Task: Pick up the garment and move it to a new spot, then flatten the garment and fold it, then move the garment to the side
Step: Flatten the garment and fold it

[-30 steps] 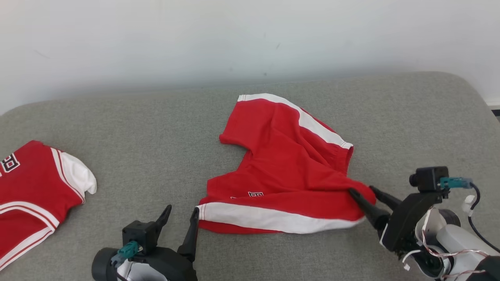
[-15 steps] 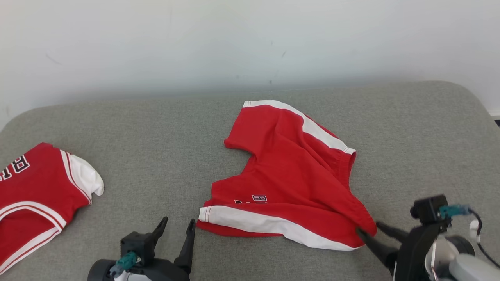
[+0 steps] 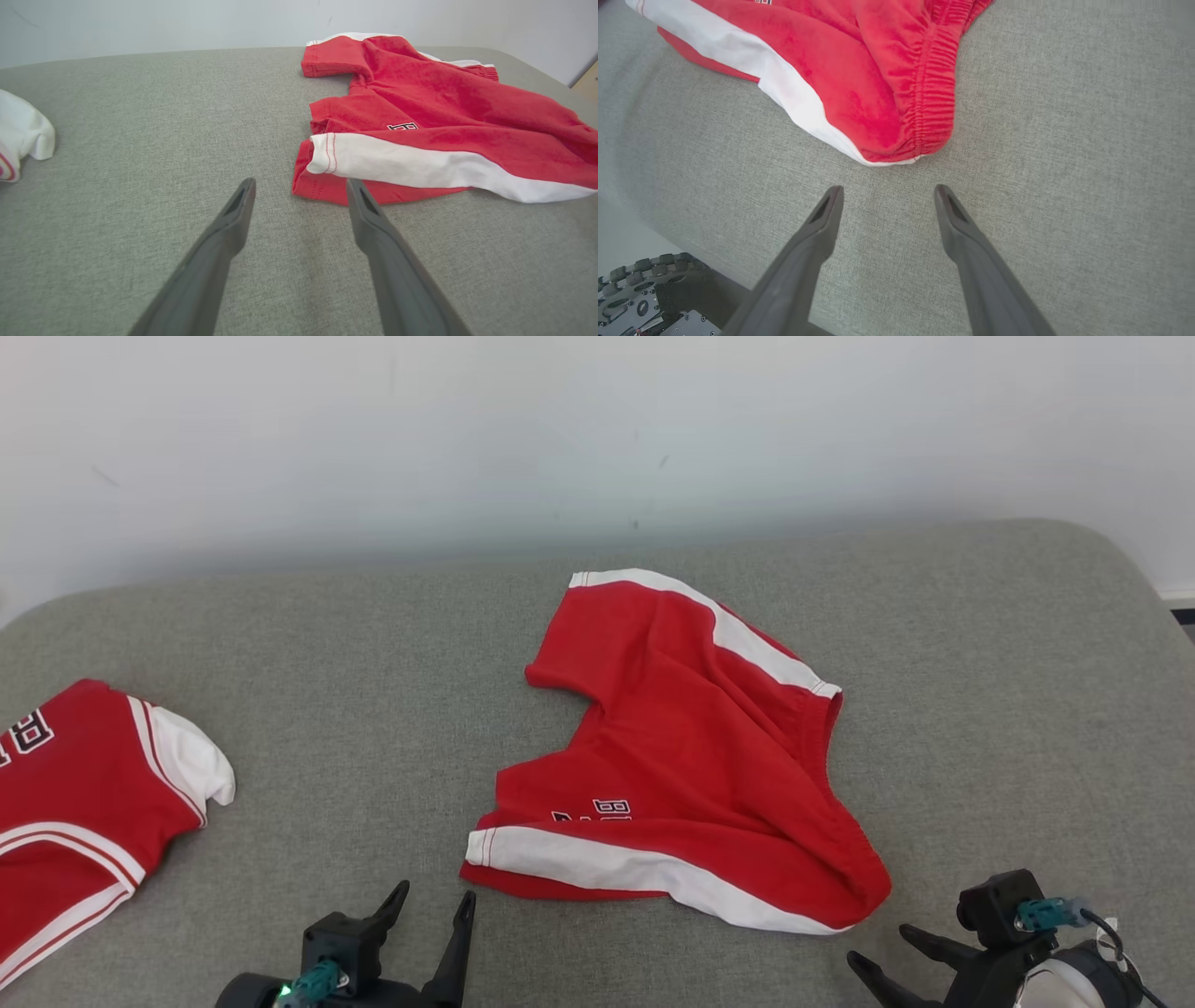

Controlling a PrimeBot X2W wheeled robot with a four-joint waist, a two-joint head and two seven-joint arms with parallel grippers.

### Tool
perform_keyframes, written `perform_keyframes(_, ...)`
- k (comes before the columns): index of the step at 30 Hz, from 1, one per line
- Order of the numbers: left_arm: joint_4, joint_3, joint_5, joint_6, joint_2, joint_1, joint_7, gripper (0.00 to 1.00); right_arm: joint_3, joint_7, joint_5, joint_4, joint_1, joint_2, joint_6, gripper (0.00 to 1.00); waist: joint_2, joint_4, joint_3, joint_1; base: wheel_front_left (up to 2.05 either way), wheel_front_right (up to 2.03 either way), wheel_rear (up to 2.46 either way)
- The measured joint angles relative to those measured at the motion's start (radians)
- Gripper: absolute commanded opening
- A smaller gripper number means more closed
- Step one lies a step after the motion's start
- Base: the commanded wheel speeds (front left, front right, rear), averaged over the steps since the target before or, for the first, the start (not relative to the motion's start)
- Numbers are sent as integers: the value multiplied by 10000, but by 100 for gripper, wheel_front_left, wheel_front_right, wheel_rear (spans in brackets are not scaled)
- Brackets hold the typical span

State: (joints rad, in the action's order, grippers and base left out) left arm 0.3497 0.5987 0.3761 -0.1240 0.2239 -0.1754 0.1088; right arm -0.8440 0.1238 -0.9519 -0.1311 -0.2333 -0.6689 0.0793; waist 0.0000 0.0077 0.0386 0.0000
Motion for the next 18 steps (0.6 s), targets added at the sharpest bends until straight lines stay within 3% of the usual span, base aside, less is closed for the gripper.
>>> perform_keyframes(3, -33, -12, -77, 0, -40, -141, -115, 100, -130, -211, 602, 13, -13, -33, 105, 100, 0, 27, 211, 1, 0, 0, 0)
perform_keyframes(18, -184, -407, -428, 0, -205, -187, -295, 100, 157, -709, 1183, -240, -430, -13, 353, 100, 0, 124, 513, 0, 0, 0, 0)
